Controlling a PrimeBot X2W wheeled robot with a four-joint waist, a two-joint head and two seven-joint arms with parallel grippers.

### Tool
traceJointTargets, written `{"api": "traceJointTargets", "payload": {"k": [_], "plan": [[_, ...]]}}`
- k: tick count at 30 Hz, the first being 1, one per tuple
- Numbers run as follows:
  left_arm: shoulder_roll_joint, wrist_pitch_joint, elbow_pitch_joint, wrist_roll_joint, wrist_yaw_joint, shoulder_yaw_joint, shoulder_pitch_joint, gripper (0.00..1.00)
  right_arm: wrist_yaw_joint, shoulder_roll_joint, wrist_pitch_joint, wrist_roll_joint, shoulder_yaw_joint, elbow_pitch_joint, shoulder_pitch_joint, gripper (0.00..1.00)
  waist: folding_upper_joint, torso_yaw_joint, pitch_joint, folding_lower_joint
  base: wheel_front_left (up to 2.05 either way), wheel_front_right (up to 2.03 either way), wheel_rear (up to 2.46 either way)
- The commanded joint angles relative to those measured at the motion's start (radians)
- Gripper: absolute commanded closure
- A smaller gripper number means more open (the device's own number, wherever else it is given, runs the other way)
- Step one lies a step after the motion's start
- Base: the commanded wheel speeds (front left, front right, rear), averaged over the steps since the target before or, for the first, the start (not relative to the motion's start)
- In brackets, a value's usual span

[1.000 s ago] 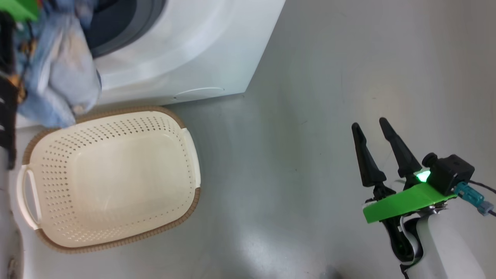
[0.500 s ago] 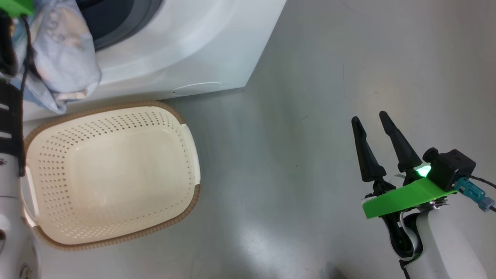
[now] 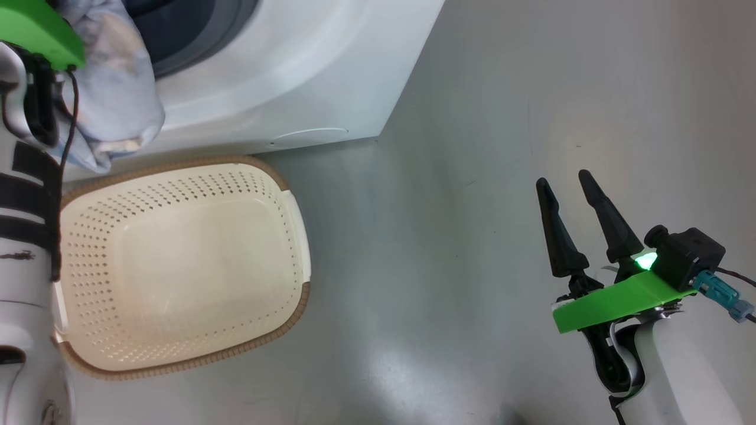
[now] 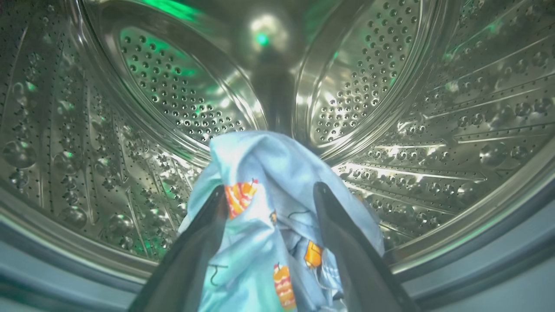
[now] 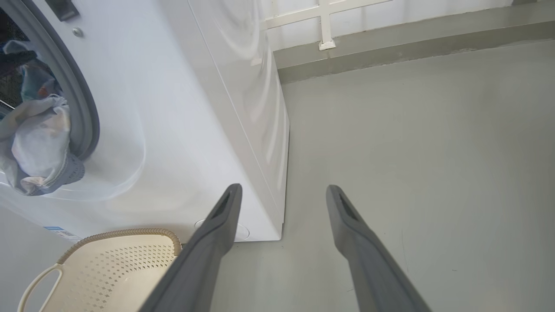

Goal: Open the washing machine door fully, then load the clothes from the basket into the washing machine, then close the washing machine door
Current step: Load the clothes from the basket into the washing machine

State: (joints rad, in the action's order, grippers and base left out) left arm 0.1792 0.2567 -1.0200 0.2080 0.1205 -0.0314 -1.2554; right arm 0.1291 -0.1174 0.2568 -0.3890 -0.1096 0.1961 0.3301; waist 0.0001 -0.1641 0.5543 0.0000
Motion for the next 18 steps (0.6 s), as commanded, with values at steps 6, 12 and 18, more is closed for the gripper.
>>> {"api": "traceJointTargets", "payload": {"k": [6,12,18], "plan": [[0.032,0.005,0.002,0.011,0.007,0.014,0.020,0.00,0.002,-0.007,0.005,-0.005,-0.020,-0.015,-0.008,0.00,-0.0001,0.008,-0.018,0.0000,0.00,0.00,0.00],[0.008,0.005,0.034,0.027,0.009,0.022,0.078,0.00,0.002,-0.014,0.005,-0.003,-0.015,-0.016,-0.014,0.00,-0.0001,0.027,-0.035,0.0000,0.00,0.00,0.00],[-0.014,0.005,0.110,0.042,0.010,0.013,0.178,0.00,0.002,-0.022,0.005,-0.001,-0.010,-0.017,-0.021,0.00,-0.0001,0.049,-0.052,0.0000,0.00,0.00,0.00]]}}
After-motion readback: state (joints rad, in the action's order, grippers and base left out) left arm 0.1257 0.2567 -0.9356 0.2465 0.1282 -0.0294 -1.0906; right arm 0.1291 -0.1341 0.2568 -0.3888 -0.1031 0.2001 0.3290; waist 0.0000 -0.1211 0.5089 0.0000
